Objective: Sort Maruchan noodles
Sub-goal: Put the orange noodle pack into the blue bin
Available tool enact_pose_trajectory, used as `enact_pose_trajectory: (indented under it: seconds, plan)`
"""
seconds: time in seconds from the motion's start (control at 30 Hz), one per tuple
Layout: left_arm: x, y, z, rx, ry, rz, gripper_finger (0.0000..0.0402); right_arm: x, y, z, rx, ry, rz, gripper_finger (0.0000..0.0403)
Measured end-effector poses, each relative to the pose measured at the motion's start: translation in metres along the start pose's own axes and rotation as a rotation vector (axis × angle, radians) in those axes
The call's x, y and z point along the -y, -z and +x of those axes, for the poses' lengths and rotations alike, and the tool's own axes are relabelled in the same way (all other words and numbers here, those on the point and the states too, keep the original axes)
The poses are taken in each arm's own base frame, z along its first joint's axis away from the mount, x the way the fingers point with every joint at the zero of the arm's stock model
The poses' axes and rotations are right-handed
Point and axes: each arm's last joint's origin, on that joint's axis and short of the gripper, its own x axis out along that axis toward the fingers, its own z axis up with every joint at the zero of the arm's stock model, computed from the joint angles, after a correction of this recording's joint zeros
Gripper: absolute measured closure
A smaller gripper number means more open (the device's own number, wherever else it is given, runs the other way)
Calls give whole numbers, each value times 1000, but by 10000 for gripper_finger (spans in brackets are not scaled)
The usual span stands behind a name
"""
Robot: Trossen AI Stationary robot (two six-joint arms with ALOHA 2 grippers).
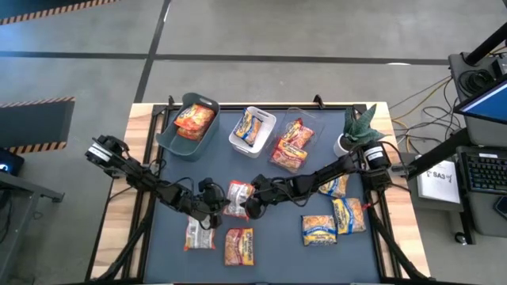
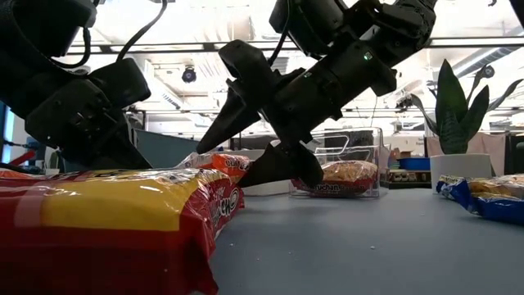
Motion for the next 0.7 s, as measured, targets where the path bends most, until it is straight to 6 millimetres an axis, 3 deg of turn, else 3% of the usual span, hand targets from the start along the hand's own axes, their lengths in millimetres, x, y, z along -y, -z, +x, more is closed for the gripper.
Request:
enact_pose_trajectory:
  seconds: [0.7]
  plan:
    - [0,-1,0,13,-7,-4,402,2,1,1,9,14,-11,108]
